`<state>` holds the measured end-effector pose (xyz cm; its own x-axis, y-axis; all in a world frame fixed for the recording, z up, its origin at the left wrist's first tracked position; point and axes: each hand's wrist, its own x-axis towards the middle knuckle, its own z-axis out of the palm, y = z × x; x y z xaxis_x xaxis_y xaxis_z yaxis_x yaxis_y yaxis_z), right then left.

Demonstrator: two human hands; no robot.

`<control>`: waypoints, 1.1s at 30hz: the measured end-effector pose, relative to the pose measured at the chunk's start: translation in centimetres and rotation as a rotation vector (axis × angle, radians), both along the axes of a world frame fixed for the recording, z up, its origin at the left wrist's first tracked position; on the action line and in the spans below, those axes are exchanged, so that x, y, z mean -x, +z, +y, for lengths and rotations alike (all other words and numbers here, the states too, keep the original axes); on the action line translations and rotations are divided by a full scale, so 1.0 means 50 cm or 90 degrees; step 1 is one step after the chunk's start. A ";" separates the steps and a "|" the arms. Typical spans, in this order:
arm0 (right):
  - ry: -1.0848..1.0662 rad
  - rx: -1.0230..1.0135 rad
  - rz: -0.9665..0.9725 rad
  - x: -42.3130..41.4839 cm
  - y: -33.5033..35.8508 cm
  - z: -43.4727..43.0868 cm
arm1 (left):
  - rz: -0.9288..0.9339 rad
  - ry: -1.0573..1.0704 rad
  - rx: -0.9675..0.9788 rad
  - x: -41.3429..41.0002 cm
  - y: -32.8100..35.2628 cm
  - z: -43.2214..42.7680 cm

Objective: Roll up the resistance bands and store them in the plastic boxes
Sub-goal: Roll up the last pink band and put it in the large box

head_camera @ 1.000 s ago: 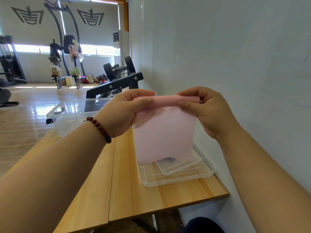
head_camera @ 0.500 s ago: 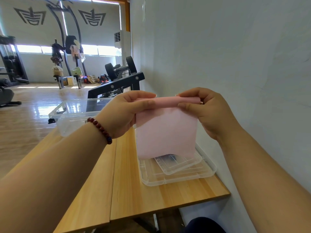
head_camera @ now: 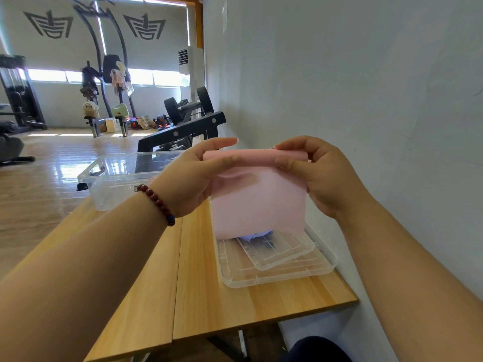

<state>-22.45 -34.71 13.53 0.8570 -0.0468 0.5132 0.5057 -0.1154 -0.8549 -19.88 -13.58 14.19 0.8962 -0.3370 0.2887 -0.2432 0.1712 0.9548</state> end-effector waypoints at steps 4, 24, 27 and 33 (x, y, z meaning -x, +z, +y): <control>0.015 0.030 -0.012 -0.003 -0.007 0.005 | 0.005 -0.002 0.020 0.007 0.001 -0.005; -0.023 0.041 -0.055 -0.003 -0.010 0.004 | -0.088 0.125 -0.082 0.006 -0.001 0.005; -0.042 0.044 -0.073 -0.005 -0.011 0.005 | -0.049 0.096 -0.072 0.005 -0.002 0.010; -0.030 0.043 -0.062 -0.005 -0.011 0.004 | -0.004 0.033 -0.084 0.002 -0.003 0.020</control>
<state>-22.19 -34.49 12.98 0.8003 -0.0487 0.5976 0.5789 -0.1966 -0.7913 -19.98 -12.57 14.04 0.9115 -0.3260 0.2505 -0.2544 0.0314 0.9666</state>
